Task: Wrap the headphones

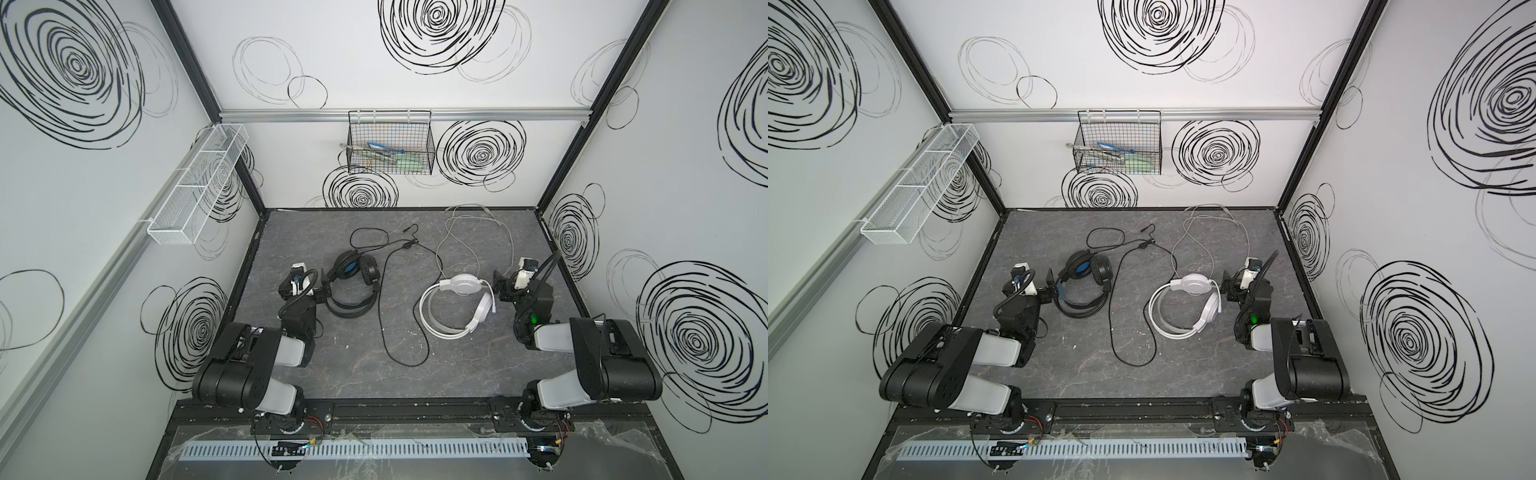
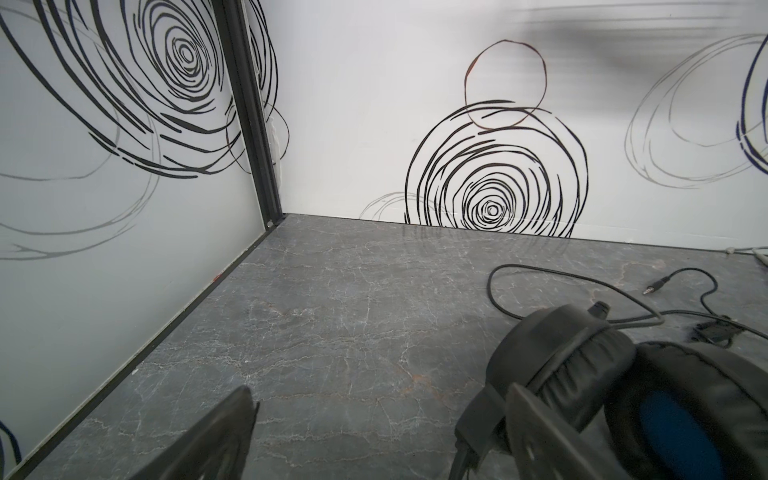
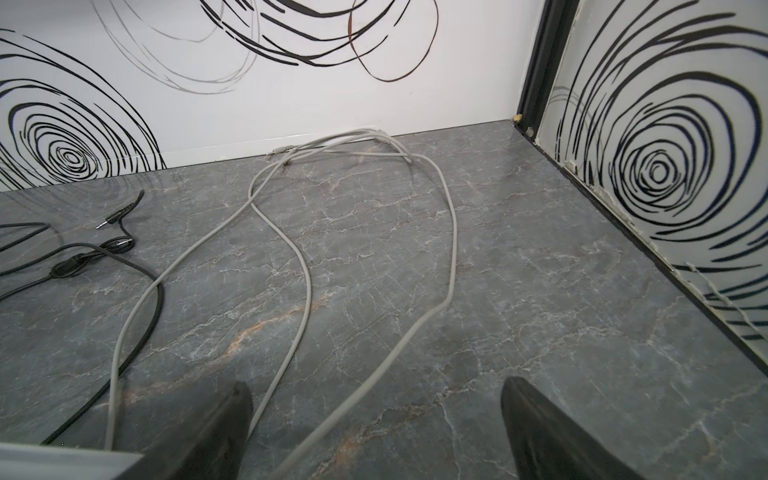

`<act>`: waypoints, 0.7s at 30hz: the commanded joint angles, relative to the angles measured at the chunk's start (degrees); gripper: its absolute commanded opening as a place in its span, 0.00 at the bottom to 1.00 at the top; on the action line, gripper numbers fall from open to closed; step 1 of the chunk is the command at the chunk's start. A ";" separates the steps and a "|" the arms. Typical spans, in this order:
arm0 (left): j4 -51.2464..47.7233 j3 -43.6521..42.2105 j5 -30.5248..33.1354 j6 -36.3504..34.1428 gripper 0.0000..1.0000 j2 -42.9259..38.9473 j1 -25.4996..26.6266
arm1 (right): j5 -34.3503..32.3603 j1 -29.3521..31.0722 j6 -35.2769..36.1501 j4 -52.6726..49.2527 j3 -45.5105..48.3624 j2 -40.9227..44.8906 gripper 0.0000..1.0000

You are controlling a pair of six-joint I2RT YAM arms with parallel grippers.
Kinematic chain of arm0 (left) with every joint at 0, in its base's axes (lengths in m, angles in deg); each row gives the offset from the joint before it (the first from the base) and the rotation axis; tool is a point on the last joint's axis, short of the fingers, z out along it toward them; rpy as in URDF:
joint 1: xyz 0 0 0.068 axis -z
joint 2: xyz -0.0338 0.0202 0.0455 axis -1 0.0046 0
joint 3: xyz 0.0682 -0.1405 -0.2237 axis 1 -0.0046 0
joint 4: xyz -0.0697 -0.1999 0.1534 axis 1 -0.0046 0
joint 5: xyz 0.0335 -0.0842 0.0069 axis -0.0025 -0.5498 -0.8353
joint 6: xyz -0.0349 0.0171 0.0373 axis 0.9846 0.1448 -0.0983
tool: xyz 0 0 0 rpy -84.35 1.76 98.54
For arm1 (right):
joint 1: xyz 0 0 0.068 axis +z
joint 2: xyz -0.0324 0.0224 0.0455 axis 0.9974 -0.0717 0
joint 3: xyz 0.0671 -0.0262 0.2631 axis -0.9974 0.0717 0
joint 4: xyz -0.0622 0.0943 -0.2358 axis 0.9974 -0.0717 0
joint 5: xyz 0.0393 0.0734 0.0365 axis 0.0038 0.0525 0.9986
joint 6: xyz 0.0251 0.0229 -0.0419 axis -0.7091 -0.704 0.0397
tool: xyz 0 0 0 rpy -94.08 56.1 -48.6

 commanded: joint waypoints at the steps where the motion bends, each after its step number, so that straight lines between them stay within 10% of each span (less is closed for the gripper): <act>1: 1.52 0.72 0.70 -0.59 0.96 -1.27 0.11 | 1.95 -0.19 0.54 -5.27 -3.18 3.35 0.97; 9: -24.57 9.30 3.25 1.16 0.96 -14.63 1.38 | -3.50 5.23 6.67 -19.31 -15.31 5.82 0.97; 13: -47.66 19.69 -2.07 13.81 0.96 -18.28 1.60 | -8.45 8.76 4.62 -22.53 -21.85 2.39 0.97; 21: -78.87 31.03 -12.53 25.44 0.96 -19.12 6.07 | -8.44 15.18 -6.39 -58.01 -57.91 -16.45 0.97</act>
